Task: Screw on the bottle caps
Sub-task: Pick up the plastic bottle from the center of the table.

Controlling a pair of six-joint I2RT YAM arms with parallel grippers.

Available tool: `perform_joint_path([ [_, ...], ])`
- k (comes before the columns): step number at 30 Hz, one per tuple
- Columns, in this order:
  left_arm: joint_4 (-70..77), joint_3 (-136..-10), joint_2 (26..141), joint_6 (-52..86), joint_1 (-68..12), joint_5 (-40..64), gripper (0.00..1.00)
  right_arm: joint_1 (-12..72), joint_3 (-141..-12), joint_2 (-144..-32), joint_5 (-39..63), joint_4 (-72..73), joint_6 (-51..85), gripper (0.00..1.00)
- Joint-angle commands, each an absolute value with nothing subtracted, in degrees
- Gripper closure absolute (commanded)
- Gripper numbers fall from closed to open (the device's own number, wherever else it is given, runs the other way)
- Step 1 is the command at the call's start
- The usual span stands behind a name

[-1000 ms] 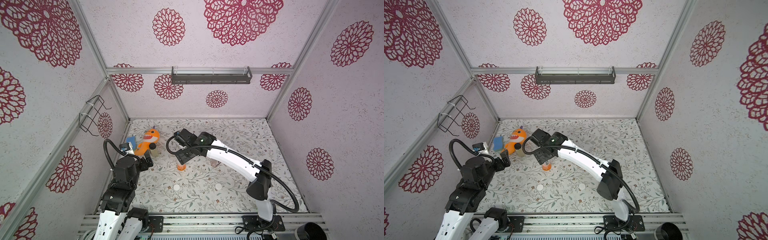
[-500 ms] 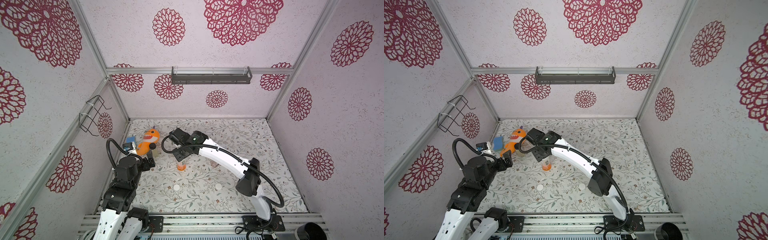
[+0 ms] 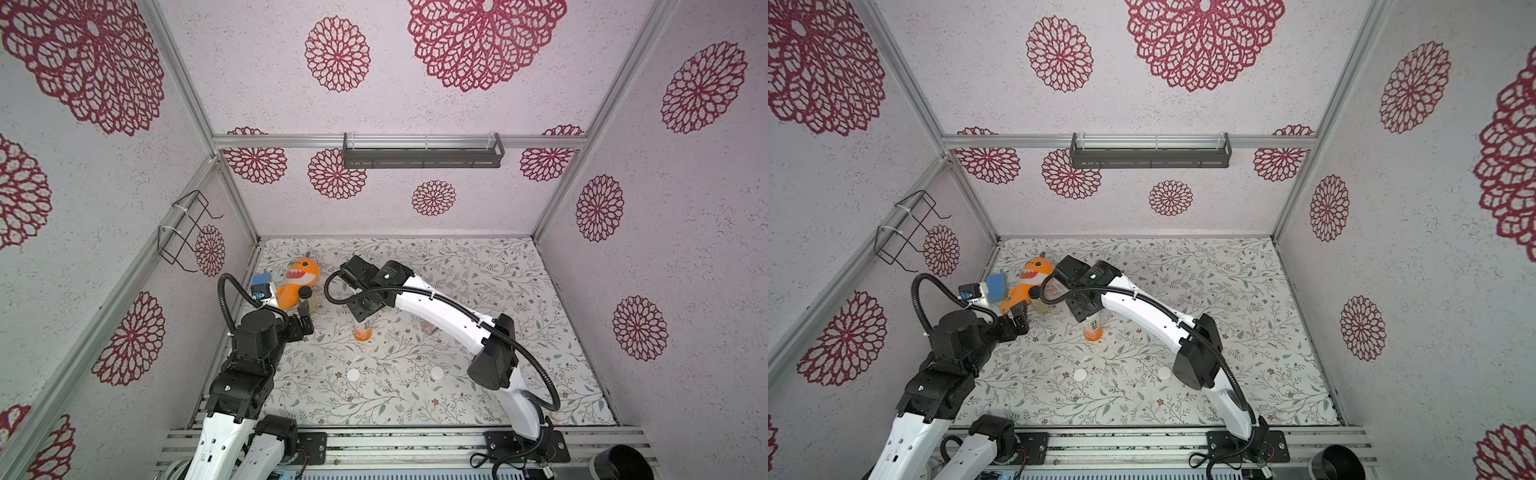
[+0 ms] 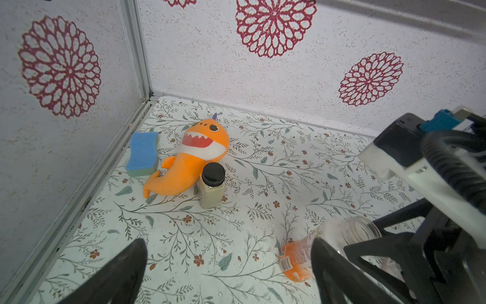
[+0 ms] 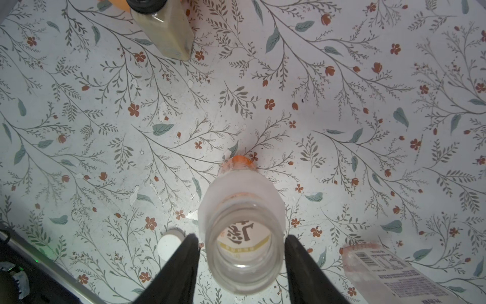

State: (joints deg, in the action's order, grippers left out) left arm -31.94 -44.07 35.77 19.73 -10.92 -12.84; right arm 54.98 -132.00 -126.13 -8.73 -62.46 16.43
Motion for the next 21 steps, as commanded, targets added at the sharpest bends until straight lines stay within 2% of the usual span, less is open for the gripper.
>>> perform_joint_path([
  [1, -30.1, -43.7, 36.0, 19.2, -11.6, -12.3, 0.01, 54.5, -133.8, -126.3, -9.6, -62.3, 16.0, 0.46],
  [11, -29.9, -43.6, 36.7, 19.2, -11.7, -11.6, 0.01, 54.5, -133.8, -126.7, -8.9, -61.7, 16.1, 0.48],
  [21, -29.8, -43.6, 37.0, 19.1, -11.6, -10.6, 0.01, 54.4, -133.5, -126.7, -9.1, -61.6, 16.5, 0.55],
])
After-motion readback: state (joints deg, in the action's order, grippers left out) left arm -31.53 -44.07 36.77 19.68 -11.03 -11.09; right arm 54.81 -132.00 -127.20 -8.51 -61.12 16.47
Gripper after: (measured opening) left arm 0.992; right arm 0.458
